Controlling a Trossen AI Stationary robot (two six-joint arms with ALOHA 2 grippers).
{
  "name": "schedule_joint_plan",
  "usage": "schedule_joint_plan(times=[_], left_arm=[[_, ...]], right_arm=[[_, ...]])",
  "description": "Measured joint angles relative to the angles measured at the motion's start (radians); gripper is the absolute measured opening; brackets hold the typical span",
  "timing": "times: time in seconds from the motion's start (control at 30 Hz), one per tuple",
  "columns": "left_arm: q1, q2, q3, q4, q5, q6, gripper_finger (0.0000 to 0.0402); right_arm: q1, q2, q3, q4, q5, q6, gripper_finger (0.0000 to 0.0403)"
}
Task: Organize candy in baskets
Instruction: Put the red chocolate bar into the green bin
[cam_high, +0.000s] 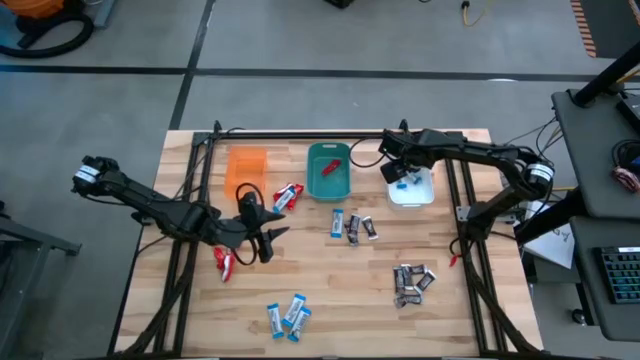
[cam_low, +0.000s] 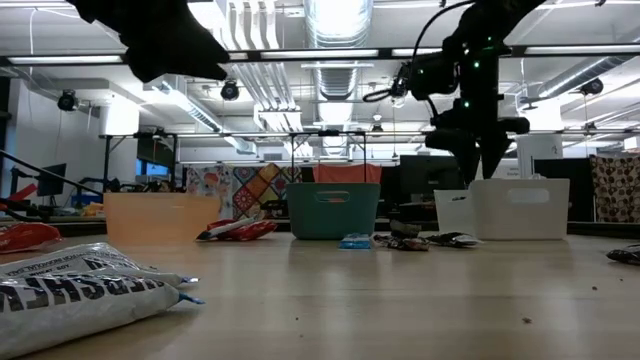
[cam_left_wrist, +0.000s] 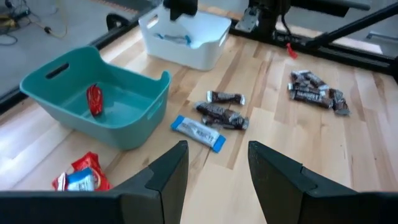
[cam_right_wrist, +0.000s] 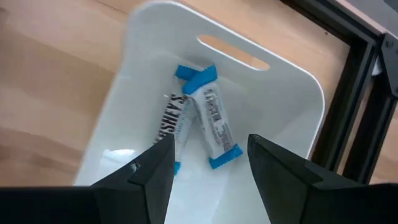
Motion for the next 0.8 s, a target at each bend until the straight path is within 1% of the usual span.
schedule_joint_plan(times=[0.27, 0.4, 0.53, 0.8], left_arm=[[0.0, 0.0, 0.0, -0.087, 0.086, -0.109, 0.0151], [0.0, 0.0, 0.0, -0.144, 0.142, -0.178, 0.0151], [0.0, 0.0, 0.0, -0.218, 0.223, -0.265, 0.0151], [-0.001, 0.0, 0.0, -0.394, 0.368, -0.492, 0.0151]], right_arm=[[0.1, -0.071, 0.036, 0.017, 0.0, -0.011, 0.0194], [0.179, -0.125, 0.034, 0.095, 0.0, -0.042, 0.0194], [0.277, -0.168, 0.032, 0.175, 0.0, -0.08, 0.0194], [0.48, -0.179, 0.016, 0.418, 0.0, -0.208, 0.0194]])
